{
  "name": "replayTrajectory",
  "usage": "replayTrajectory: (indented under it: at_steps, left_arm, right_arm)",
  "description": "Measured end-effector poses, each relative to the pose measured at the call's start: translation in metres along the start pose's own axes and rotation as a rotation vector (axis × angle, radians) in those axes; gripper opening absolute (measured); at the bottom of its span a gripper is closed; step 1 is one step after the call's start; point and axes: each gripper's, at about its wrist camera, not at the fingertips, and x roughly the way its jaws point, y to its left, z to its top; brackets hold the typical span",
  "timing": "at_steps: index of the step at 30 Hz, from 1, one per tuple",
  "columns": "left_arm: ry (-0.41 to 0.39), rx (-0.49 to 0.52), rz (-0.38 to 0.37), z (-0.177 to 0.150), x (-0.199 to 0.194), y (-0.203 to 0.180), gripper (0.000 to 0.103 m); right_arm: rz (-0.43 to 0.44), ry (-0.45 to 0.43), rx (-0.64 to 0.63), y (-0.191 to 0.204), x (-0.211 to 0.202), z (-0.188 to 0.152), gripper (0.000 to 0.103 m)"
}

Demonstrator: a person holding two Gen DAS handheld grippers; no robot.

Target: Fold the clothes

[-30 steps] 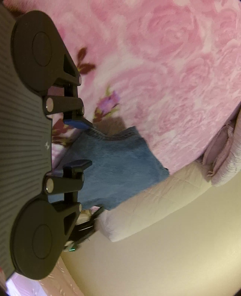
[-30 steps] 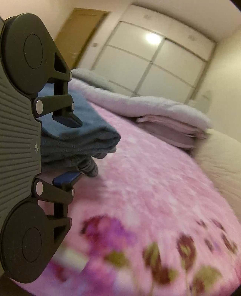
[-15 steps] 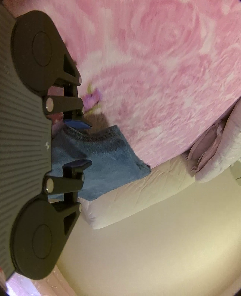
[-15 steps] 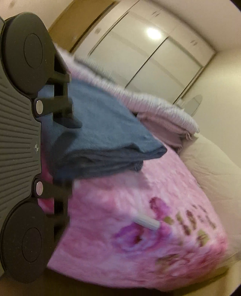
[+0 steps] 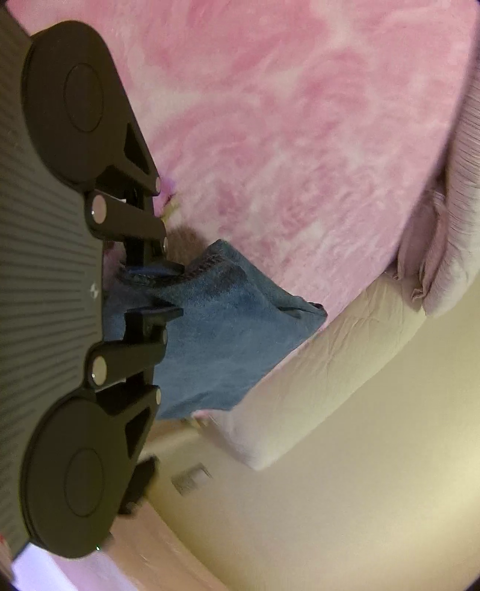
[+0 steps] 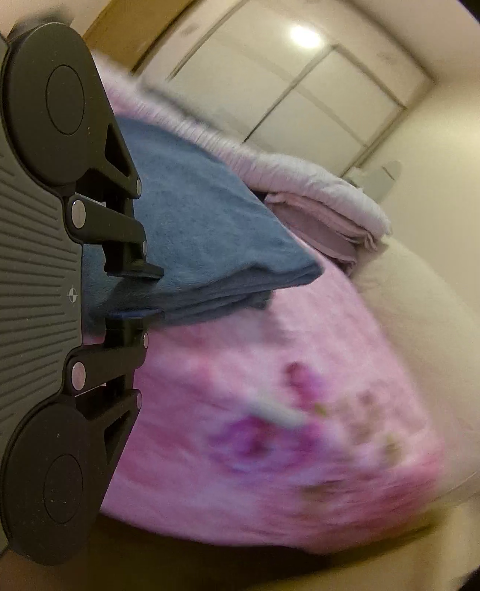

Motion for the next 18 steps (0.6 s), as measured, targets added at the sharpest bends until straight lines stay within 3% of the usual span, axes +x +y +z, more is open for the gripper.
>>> replayTrajectory:
  at_steps: [2,4,5,7,13,18]
  left_arm:
    - [-0.04,-0.002,0.032,0.008,-0.015,0.004,0.013]
    - [-0.072,-0.014,0.017,0.018,-0.021,0.006,0.015]
    - [-0.079,-0.021,-0.001,0.022,-0.02,0.006,0.02]
    - [-0.09,-0.011,-0.026,0.028,-0.013,0.002,0.025]
    - [-0.02,0.091,-0.038,0.048,0.027,-0.009,0.027]
    - [0.035,0.017,-0.107,0.081,0.06,-0.003,0.028]
  right_arm:
    - [-0.068,-0.05,-0.093,0.01,-0.015,0.011,0.015]
    - [-0.021,-0.07,-0.087,0.01,-0.024,0.023,0.018]
    - [0.013,-0.062,-0.06,0.009,-0.023,0.026,0.027]
    - [0.047,-0.039,-0.034,0.011,-0.014,0.03,0.034]
    - [0.053,0.05,-0.098,0.024,0.029,0.034,0.034]
    - [0.087,0.064,-0.069,0.018,0.056,0.069,0.034]
